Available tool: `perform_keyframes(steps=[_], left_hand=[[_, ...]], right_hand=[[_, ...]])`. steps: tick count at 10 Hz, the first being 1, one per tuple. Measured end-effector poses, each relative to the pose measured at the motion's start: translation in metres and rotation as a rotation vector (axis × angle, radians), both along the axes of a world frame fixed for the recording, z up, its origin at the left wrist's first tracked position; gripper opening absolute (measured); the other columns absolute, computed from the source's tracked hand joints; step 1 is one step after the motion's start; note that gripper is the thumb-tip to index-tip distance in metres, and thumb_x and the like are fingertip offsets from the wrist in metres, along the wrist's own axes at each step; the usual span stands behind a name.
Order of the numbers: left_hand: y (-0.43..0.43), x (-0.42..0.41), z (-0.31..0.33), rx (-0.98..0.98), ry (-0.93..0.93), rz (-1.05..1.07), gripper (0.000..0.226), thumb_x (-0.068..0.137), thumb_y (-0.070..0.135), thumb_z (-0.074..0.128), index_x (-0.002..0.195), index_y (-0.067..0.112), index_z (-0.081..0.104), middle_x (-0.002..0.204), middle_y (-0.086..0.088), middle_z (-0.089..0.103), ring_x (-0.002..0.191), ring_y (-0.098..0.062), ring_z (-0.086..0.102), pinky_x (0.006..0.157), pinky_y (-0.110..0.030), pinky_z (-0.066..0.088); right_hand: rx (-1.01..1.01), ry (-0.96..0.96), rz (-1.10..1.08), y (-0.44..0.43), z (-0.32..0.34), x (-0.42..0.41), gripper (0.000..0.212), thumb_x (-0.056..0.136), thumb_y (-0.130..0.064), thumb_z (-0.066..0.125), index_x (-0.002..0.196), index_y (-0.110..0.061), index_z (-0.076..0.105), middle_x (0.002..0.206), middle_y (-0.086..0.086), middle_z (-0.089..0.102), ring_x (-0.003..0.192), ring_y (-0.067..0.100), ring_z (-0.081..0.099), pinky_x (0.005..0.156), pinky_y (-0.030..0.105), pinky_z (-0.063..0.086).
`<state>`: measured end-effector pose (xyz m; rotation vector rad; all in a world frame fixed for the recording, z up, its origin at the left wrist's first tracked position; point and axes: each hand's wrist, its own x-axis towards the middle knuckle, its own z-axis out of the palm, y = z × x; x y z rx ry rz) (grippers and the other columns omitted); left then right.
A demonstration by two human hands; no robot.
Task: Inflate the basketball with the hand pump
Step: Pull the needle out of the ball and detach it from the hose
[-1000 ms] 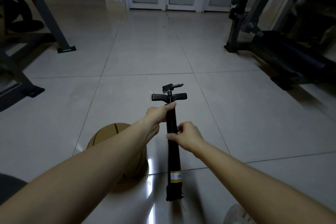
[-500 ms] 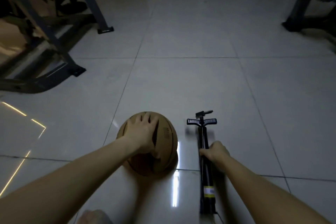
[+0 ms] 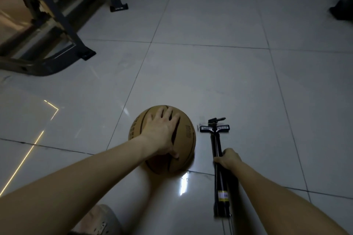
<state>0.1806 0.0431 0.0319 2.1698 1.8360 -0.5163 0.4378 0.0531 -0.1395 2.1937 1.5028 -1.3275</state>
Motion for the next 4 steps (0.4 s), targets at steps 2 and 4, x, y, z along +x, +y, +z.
perform_keyframes(steps=[2,4], left_hand=[[0.012,-0.003,0.005,-0.046,0.039,-0.034,0.141,0.056,0.075,0.082,0.161,0.023,0.004,0.170,-0.009,-0.001,0.156,-0.037,-0.001,0.121,-0.062,0.017],[0.022,0.006,0.043,-0.112,0.054,-0.049,0.132,0.061,0.080,0.074,0.160,0.022,0.009,0.169,-0.013,0.004,0.155,-0.038,0.005,0.120,-0.061,0.019]], right_hand=[[-0.049,-0.068,0.157,0.038,0.036,0.006,0.069,0.085,-0.044,0.077,0.134,-0.003,0.050,0.128,0.013,0.060,0.108,0.026,0.060,0.075,0.028,0.046],[0.201,-0.159,0.440,0.060,0.138,0.005,0.082,0.082,-0.056,0.073,0.151,-0.027,0.039,0.149,0.003,0.045,0.131,0.027,0.050,0.104,0.044,0.044]])
